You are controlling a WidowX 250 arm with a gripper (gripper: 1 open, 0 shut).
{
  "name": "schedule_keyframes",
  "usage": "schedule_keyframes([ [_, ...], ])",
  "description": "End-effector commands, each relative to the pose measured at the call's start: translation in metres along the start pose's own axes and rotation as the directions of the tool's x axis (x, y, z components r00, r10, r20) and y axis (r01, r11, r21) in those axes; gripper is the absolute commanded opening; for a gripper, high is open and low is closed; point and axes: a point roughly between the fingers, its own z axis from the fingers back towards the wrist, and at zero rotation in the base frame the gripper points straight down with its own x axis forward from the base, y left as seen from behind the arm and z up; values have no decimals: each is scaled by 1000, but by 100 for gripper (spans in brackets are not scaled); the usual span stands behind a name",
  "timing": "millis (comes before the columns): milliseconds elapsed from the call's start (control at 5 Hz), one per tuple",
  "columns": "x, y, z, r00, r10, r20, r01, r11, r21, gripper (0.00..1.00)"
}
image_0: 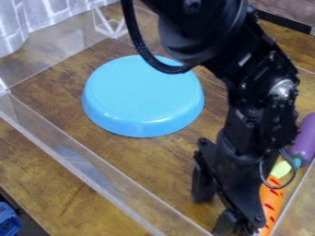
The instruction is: Remove the lemon from the blue tray and put it on the table
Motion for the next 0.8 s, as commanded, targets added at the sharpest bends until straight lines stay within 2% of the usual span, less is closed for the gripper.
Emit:
schedule_keyframes([
  [0,10,-5,8,999,-21,33,21,1000,-2,0],
  [200,11,-4,9,999,-22,32,22,1000,-4,0],
  [400,13,-2,10,999,-19,32,19,1000,-6,100],
  [600,15,-1,12,999,-15,32,16,1000,-9,100],
])
